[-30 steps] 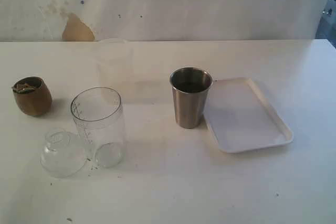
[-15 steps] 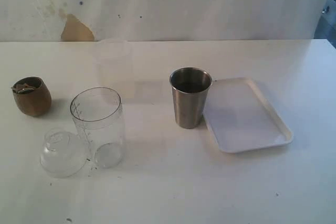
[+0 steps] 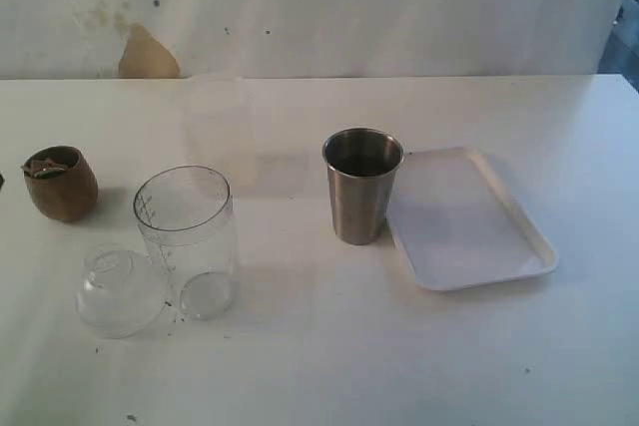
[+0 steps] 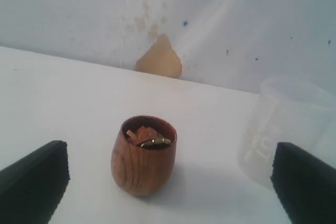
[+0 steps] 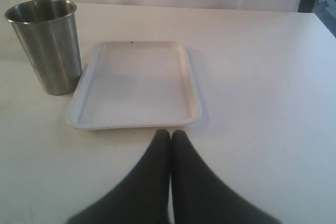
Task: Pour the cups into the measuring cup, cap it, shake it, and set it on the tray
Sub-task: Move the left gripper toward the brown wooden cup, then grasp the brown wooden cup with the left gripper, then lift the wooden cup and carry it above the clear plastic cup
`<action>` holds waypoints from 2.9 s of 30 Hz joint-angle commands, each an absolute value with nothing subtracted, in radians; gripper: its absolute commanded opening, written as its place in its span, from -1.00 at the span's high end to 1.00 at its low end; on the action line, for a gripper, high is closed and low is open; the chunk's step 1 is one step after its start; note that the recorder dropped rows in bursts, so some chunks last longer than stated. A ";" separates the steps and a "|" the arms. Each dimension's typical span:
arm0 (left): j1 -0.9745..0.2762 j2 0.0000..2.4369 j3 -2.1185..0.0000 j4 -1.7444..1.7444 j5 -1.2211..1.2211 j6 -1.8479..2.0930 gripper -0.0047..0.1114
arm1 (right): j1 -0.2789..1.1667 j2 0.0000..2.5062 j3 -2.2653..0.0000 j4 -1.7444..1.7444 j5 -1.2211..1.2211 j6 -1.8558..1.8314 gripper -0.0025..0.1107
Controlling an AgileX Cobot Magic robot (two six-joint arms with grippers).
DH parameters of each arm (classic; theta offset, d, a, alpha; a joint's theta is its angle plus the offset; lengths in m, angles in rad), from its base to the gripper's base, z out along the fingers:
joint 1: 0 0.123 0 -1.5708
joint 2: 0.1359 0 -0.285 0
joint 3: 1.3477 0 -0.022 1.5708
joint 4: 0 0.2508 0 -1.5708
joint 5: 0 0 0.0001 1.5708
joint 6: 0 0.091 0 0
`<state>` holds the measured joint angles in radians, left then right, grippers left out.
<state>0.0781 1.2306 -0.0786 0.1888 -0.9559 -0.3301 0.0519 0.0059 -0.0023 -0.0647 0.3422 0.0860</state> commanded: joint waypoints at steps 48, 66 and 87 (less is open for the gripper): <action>0.077 2.157 -0.711 0.319 -1.022 -0.220 -0.30 | 0.050 0.000 0.000 -0.071 0.336 0.083 0.96; 0.077 1.684 -0.711 0.743 -0.875 -0.403 0.92 | 0.050 0.000 0.000 -0.071 0.336 0.083 0.96; -0.093 1.408 -0.711 1.196 -0.617 -0.338 0.92 | 0.050 0.000 0.000 -0.071 0.336 0.083 0.96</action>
